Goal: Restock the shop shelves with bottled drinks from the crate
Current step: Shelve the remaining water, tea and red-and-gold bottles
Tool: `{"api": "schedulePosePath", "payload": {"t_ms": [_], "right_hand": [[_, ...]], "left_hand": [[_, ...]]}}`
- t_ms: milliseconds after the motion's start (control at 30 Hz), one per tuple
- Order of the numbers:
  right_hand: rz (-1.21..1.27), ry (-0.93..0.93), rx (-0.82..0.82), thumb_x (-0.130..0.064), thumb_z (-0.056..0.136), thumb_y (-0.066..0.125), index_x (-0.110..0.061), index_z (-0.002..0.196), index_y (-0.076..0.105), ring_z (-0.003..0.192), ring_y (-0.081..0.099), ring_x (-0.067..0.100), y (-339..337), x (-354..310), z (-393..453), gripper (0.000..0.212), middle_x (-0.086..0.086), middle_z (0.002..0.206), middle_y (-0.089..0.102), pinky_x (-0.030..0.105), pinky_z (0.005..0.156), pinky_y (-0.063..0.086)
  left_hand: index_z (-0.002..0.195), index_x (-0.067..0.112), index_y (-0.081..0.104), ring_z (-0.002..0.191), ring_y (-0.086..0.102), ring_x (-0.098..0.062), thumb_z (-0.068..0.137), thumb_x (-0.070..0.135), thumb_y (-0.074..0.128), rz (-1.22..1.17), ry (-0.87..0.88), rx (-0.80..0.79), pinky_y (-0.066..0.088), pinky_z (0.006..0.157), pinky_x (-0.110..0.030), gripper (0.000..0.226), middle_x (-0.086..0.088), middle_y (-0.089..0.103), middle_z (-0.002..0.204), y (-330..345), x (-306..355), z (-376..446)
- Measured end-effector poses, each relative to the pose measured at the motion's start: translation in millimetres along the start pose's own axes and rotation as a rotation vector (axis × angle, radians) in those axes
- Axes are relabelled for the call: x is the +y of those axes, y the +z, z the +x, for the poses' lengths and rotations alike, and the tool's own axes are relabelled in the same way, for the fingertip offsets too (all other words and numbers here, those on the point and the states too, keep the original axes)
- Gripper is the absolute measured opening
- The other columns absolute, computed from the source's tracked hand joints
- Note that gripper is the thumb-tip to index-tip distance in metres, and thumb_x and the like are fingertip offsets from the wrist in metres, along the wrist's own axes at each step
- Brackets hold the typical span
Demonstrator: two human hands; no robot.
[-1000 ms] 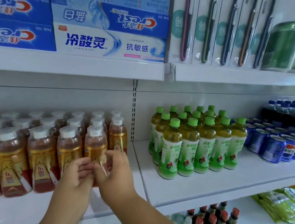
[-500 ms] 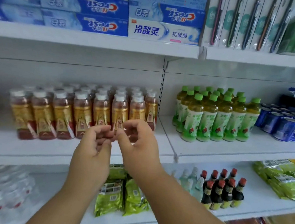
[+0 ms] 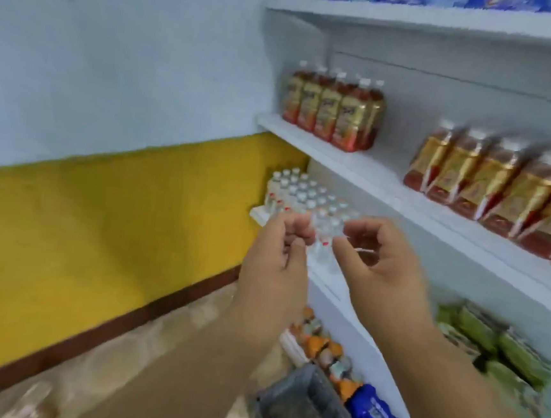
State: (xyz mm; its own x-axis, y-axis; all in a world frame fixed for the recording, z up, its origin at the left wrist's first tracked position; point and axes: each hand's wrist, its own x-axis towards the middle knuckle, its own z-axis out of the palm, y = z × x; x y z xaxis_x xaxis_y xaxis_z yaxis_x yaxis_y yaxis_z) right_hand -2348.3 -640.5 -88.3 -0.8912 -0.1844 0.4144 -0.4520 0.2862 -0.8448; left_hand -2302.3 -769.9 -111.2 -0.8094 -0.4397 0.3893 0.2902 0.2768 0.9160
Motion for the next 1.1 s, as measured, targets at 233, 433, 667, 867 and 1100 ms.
{"api": "schedulePosePath", "payload": {"t_ms": [233,433,667,867,1100], "right_hand": [[0.191,-0.075,-0.453,-0.029,0.089,0.071,-0.036,0.100,0.059,0.082,0.062,0.000,110,-33,-93,0.018,-0.014,0.095,0.064,0.014,0.066,0.049],[0.135,-0.094,-0.756,-0.035,0.087,0.073,-0.038,0.102,0.057,0.083,0.059,0.000,159,-63,-151,0.022,-0.009,0.095,0.062,0.012,0.064,0.047],[0.106,-0.181,-0.925,-0.032,0.085,0.078,-0.041,0.099,0.055,0.083,0.059,0.004,268,-113,-193,0.028,-0.011,0.092,0.061,0.013,0.065,0.043],[0.168,-0.219,-0.967,-0.024,0.086,0.077,-0.033,0.102,0.057,0.085,0.060,0.009,388,-162,-230,0.027,-0.016,0.095,0.057,0.018,0.068,0.046],[0.138,-0.138,-1.018,-0.020,0.087,0.077,-0.030,0.104,0.058,0.072,0.059,-0.005,515,-167,-237,0.027,-0.009,0.093,0.061,0.009,0.055,0.045]], "left_hand": [[0.101,0.042,0.057,0.097,0.068,-0.010,0.095,0.017,0.045,0.244,-0.088,0.422,0.054,0.087,-0.027,0.028,0.012,0.068,0.096,-127,-16,-115],[0.098,0.052,0.059,0.099,0.067,-0.010,0.094,0.017,0.046,0.291,-0.184,0.619,0.052,0.086,-0.020,0.038,0.018,0.067,0.096,-199,-22,-198],[0.100,0.044,0.061,0.100,0.068,-0.008,0.093,0.019,0.046,0.284,-0.305,0.753,0.055,0.088,-0.031,0.030,0.014,0.069,0.096,-306,-45,-233],[0.102,0.037,0.059,0.101,0.067,-0.012,0.095,0.014,0.046,0.316,-0.307,0.784,0.052,0.089,-0.028,0.028,0.006,0.068,0.098,-435,-65,-232],[0.098,0.040,0.056,0.086,0.065,-0.010,0.097,0.006,0.046,0.360,-0.343,0.762,0.053,0.072,-0.014,0.036,0.006,0.066,0.096,-541,-124,-203]]}}
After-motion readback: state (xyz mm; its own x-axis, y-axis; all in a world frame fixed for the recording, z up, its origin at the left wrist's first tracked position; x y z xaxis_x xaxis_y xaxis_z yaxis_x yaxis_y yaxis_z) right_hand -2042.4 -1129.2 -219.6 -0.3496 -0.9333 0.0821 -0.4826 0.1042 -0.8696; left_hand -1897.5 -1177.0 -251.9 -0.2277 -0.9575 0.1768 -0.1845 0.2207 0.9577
